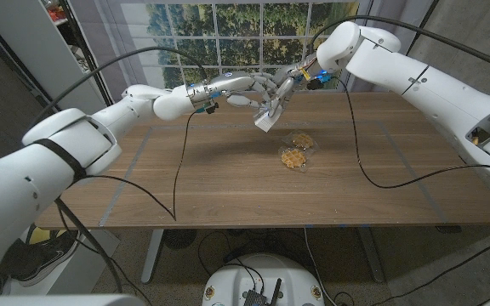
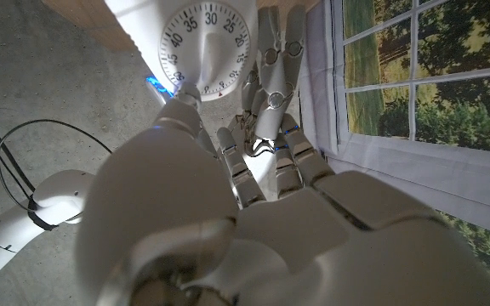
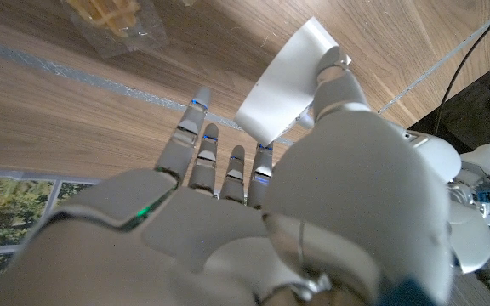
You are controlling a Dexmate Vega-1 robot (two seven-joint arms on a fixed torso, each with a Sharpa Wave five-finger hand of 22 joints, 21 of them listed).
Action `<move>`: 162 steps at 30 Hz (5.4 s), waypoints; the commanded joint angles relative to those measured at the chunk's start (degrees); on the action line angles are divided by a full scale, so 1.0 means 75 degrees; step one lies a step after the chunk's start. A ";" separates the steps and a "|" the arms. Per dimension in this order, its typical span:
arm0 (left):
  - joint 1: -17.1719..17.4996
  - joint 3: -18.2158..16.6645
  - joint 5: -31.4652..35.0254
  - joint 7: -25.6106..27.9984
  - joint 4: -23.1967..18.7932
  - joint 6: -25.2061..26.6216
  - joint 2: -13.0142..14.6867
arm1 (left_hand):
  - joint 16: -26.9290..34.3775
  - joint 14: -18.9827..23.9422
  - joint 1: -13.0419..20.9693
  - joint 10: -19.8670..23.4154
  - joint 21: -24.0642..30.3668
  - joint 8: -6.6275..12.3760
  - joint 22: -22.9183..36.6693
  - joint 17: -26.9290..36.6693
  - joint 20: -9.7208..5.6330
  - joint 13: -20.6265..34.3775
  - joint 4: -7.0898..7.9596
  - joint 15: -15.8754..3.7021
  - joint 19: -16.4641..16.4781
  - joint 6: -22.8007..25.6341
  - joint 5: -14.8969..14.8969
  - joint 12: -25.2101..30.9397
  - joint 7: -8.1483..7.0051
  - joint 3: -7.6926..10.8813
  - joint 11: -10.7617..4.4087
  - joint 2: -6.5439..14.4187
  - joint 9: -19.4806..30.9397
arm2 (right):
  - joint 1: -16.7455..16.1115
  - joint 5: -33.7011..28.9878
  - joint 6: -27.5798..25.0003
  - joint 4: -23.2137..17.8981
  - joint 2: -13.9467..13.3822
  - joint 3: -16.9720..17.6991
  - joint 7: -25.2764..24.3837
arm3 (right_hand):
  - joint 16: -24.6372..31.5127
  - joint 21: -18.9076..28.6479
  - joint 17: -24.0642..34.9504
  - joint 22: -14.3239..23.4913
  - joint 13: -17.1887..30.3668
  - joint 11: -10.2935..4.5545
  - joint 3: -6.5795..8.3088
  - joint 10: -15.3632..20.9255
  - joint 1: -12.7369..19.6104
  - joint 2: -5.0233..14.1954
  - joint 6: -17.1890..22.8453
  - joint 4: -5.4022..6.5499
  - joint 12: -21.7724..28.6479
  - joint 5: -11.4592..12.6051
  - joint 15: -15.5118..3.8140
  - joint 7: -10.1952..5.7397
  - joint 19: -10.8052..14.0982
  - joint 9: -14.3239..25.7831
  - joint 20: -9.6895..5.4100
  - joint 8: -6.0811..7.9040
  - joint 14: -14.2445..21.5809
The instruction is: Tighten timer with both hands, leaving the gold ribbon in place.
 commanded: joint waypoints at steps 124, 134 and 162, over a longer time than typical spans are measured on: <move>0.3766 -0.2789 -0.4105 -0.3675 -0.5552 0.5659 0.1263 | -0.0401 -0.1743 -0.0044 -0.2178 -0.0883 -0.0572 -0.0320 -0.0365 0.0693 -0.0148 0.0184 -0.0448 -0.1489 -0.0043 0.0554 -0.1076 -0.0395 -0.1375 0.0652 -0.0351 -0.0517 | -0.0808 0.0030 0.1291 -0.0118 -0.0193 0.0913 -0.0786 | -0.0027 -0.0050 0.0004 0.0023 0.0051 -0.0013 0.0021 0.0274 0.0096 0.0201 0.1212 0.0051 -0.0184 0.0002 -0.0090 -0.0886 -0.0082 0.1360 -0.0184 0.0276 0.0088; 0.3708 -0.2765 -0.3834 -0.3528 -0.5575 0.5552 0.1296 | -0.0370 -0.1581 0.0478 -0.2035 -0.0863 -0.0552 -0.0296 -0.0382 0.0722 -0.0248 -0.0015 -0.0446 -0.1377 0.0126 0.0558 -0.1030 -0.0443 -0.1151 0.0499 -0.0019 -0.0544 | -0.0835 0.0046 0.1322 -0.0162 -0.0250 0.0947 -0.0781 | -0.0031 -0.0052 0.0003 0.0023 0.0053 -0.0006 0.0024 0.0304 0.0101 0.0210 0.1227 0.0048 -0.0187 0.0005 -0.0090 -0.0881 -0.0092 0.1364 -0.0191 0.0261 0.0082; 0.1225 -0.2041 -0.1055 -0.4174 -0.3947 0.1354 0.1256 | -0.0240 -0.0981 0.0869 -0.1321 -0.0721 -0.0139 -0.0234 -0.0297 0.0334 -0.0360 -0.0090 -0.0934 -0.1001 0.0988 0.0464 -0.0786 -0.0131 -0.1108 -0.0094 0.0017 -0.0410 | -0.0865 0.0030 0.1421 -0.0246 -0.0403 0.0976 -0.0621 | -0.0052 -0.0058 0.0004 0.0022 0.0058 -0.0015 0.0017 0.0310 0.0080 0.0229 0.1257 0.0060 -0.0220 0.0007 -0.0145 -0.0908 -0.0115 0.1406 -0.0193 0.0240 0.0020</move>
